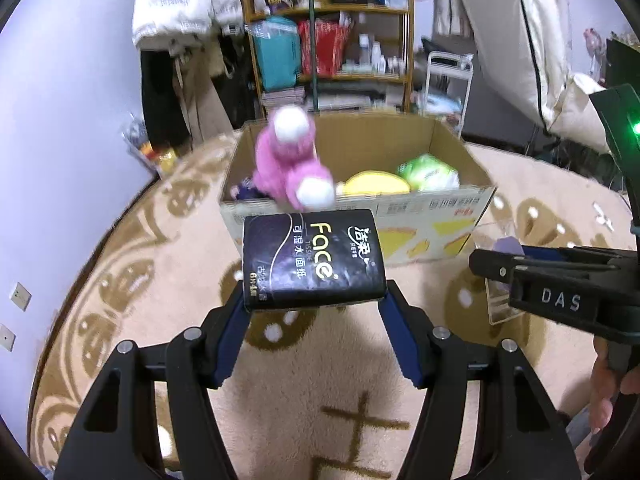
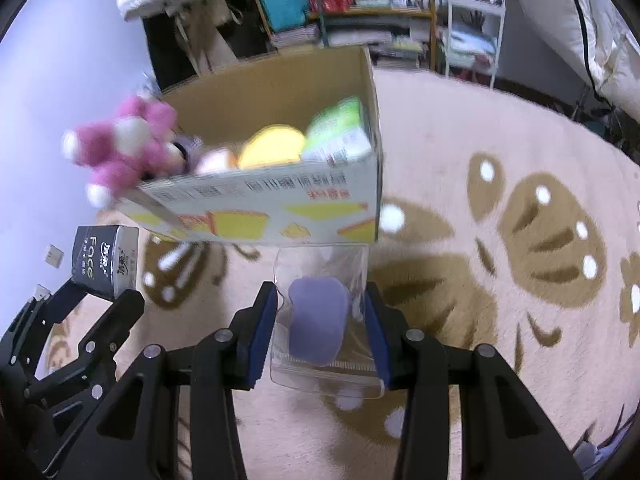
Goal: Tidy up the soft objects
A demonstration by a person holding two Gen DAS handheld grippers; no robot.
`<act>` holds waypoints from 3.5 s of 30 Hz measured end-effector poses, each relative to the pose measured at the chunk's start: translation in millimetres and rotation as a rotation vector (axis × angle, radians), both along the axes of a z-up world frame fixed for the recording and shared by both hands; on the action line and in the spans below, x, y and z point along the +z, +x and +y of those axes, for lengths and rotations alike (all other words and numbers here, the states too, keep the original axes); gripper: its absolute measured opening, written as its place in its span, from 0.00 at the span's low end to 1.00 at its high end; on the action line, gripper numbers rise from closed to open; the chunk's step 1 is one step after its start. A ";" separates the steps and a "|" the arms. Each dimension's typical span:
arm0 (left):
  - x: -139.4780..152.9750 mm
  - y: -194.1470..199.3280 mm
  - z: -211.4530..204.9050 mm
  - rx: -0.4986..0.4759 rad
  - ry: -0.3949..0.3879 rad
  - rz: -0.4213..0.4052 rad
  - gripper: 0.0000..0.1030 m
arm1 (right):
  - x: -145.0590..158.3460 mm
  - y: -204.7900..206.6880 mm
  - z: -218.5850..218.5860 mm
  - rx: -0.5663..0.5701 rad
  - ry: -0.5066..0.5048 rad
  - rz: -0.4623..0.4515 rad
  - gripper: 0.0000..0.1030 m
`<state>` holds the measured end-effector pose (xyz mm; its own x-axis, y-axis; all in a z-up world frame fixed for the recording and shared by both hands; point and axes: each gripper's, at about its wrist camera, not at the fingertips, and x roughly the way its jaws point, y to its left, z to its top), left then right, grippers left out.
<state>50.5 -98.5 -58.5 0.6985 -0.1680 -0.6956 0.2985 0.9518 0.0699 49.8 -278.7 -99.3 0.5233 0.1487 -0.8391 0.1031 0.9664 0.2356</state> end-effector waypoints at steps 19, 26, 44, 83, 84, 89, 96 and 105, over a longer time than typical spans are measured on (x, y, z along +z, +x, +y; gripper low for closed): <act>64.0 6.7 -2.2 -0.004 -0.038 -0.292 0.61 | 89.5 -4.5 -5.8 -0.008 -0.058 -0.441 0.44; 74.9 29.1 -19.6 -0.020 -0.034 -0.345 0.61 | 90.5 12.3 -7.5 -0.001 -0.086 -0.465 0.45; 59.1 82.6 -33.2 -0.091 -0.074 -0.221 0.62 | 73.9 51.0 -8.6 0.034 -0.146 -0.470 0.46; 66.7 69.0 -6.4 -0.004 -0.068 -0.250 0.90 | 50.6 59.8 -25.3 0.023 -0.070 -0.399 0.77; 68.5 65.9 -4.8 0.000 -0.064 -0.258 0.90 | 54.4 56.3 -24.1 0.028 -0.077 -0.411 0.80; 79.8 44.9 7.3 0.026 -0.059 -0.298 0.93 | 74.4 35.8 -18.7 0.037 -0.100 -0.467 0.92; 91.9 15.0 22.9 0.053 -0.062 -0.319 0.93 | 97.8 -1.2 -23.6 0.001 -0.082 -0.533 1.00; 104.7 -20.2 33.7 0.073 -0.044 -0.362 0.99 | 128.9 -45.2 -19.3 0.001 -0.155 -0.619 1.00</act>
<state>30.3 -64.8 46.1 0.9092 -0.1327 -0.3946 0.1929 0.9742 0.1169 4.6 -297.9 29.6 0.9180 0.0504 -0.3933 -0.0079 0.9940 0.1090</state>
